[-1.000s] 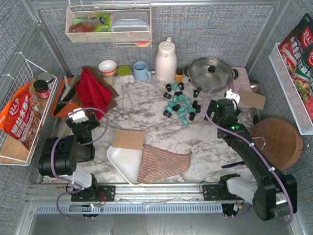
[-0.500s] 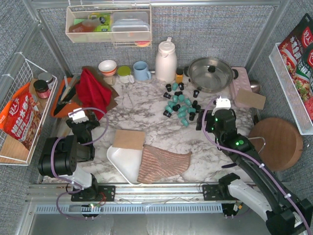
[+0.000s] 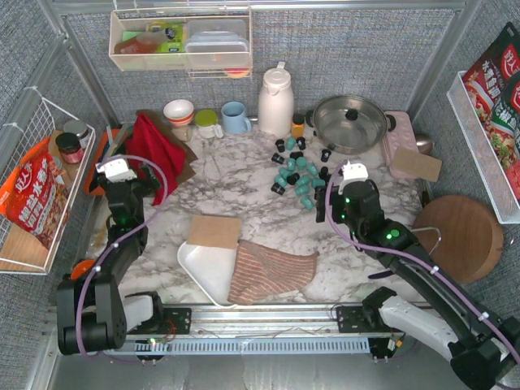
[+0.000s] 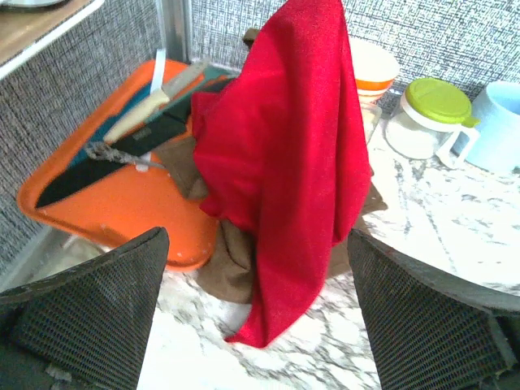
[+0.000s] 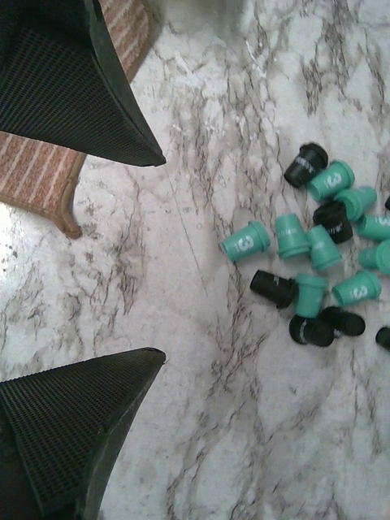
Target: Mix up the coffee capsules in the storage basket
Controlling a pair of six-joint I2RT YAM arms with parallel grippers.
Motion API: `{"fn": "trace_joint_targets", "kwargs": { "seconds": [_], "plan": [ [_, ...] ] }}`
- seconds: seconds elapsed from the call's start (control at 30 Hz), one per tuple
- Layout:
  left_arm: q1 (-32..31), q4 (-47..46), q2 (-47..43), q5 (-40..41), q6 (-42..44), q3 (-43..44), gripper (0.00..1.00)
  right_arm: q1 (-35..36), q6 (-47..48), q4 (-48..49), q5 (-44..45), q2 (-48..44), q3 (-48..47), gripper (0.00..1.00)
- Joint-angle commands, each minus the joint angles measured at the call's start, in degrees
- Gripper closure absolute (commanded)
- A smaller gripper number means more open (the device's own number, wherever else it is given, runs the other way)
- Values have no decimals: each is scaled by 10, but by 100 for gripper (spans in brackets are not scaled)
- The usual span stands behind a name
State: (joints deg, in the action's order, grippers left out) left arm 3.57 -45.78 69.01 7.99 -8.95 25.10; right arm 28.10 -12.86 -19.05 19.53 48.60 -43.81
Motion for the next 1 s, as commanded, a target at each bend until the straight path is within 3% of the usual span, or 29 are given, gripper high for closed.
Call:
{"fn": "trace_joint_targets", "kwargs": {
  "seconds": [0.0,0.17,0.27,0.47,0.6,0.73,0.97],
  "plan": [
    [-3,241,-43,38,-152,53,1,37,4,13,13,28,-21,2],
    [-2,450,-62,82,-322,113,1,87,23,71,-6,77,-24,2],
    [0,492,-81,83,-385,105,1,109,40,121,-26,119,-30,2],
    [-4,476,-143,-51,-326,88,1,158,78,215,-66,220,-54,3],
    [-35,500,-175,-55,-311,78,2,187,74,282,-101,282,-68,2],
    [-94,496,-185,-61,-309,51,14,209,52,335,-137,342,-79,2],
    [-154,486,-186,-77,-303,15,24,241,54,366,-150,406,-86,7]
  ]
}}
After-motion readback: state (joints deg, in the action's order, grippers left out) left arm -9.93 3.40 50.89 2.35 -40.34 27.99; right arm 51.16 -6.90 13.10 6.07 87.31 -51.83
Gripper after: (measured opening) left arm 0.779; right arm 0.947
